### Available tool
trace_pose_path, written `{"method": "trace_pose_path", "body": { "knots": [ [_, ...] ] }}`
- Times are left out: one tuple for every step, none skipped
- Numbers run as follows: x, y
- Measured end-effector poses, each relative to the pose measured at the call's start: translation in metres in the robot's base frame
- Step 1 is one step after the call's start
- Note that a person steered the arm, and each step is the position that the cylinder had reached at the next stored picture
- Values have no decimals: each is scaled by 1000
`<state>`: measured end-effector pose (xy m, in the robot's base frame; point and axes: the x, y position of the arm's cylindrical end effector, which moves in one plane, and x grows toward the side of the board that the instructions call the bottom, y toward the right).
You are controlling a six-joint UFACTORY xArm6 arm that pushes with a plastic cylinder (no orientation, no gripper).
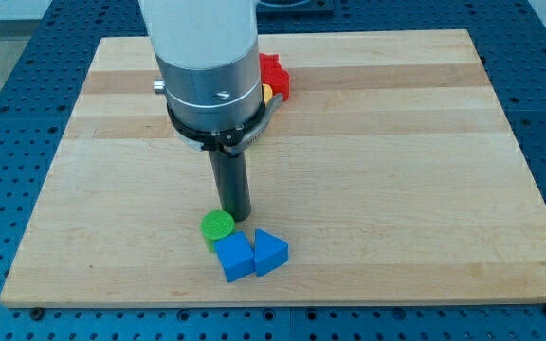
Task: Push the green star towards bottom center
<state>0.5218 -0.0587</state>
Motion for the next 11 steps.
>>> {"method": "trace_pose_path", "body": {
  "knots": [
    [-35,-2],
    [-51,-48],
    [-76,-96],
    [-115,-100],
    [-133,-74],
    [-123,-6],
    [-96,38],
    [-119,42],
    [-139,58],
    [-116,78],
    [-64,69]
  ]
}}
